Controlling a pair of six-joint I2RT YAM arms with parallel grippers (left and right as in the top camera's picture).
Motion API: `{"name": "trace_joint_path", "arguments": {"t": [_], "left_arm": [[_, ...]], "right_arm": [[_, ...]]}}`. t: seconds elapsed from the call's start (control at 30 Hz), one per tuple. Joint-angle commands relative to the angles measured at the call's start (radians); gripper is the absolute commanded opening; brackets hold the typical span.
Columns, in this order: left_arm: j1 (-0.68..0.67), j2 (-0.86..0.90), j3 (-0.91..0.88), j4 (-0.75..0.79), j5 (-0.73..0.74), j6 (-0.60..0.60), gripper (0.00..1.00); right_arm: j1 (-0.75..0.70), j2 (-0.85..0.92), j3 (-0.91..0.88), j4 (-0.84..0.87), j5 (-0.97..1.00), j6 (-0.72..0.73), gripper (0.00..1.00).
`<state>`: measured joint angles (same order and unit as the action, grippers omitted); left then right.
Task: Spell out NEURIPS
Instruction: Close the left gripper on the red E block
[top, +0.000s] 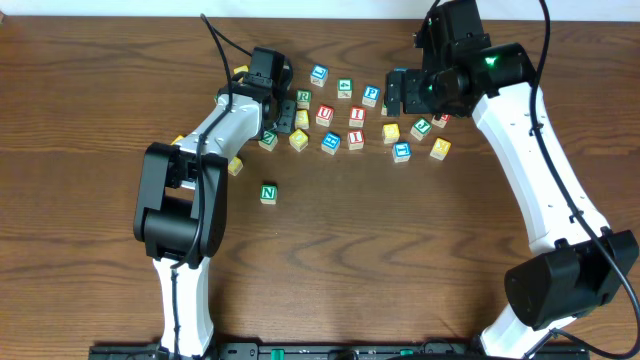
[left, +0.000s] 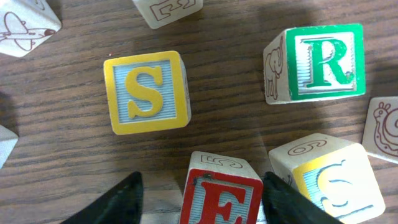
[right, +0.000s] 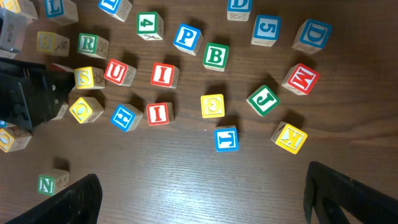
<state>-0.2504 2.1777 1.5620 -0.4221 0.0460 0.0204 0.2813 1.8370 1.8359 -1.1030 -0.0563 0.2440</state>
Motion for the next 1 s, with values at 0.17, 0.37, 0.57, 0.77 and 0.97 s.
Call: {"name": "trace_joint_path", "arguments": {"t": [0.17, 0.37, 0.57, 0.77, 0.97], "left_arm": [[0.005, 0.011, 0.0, -0.002, -0.009, -0.044, 0.49], [0.005, 0.008, 0.0, -0.003, -0.009, -0.046, 0.42], [0.005, -0.041, 0.0, -0.016, -0.009, -0.085, 0.38], [0.005, -0.102, 0.0, -0.02, -0.009, -0.089, 0.35], [0.005, -0.123, 0.0, -0.029, -0.009, -0.09, 0.34]], "right_arm": [[0.008, -0.013, 0.017, -0.001, -0.003, -0.013, 0.99], [0.008, -0.013, 0.017, -0.001, -0.003, -0.013, 0.99], [0.008, -0.013, 0.017, -0.001, -0.003, -0.013, 0.99], [0.008, -0.013, 0.017, -0.001, -0.003, -0.013, 0.99], [0.008, -0.013, 0.017, -0.001, -0.003, -0.013, 0.99]]}}
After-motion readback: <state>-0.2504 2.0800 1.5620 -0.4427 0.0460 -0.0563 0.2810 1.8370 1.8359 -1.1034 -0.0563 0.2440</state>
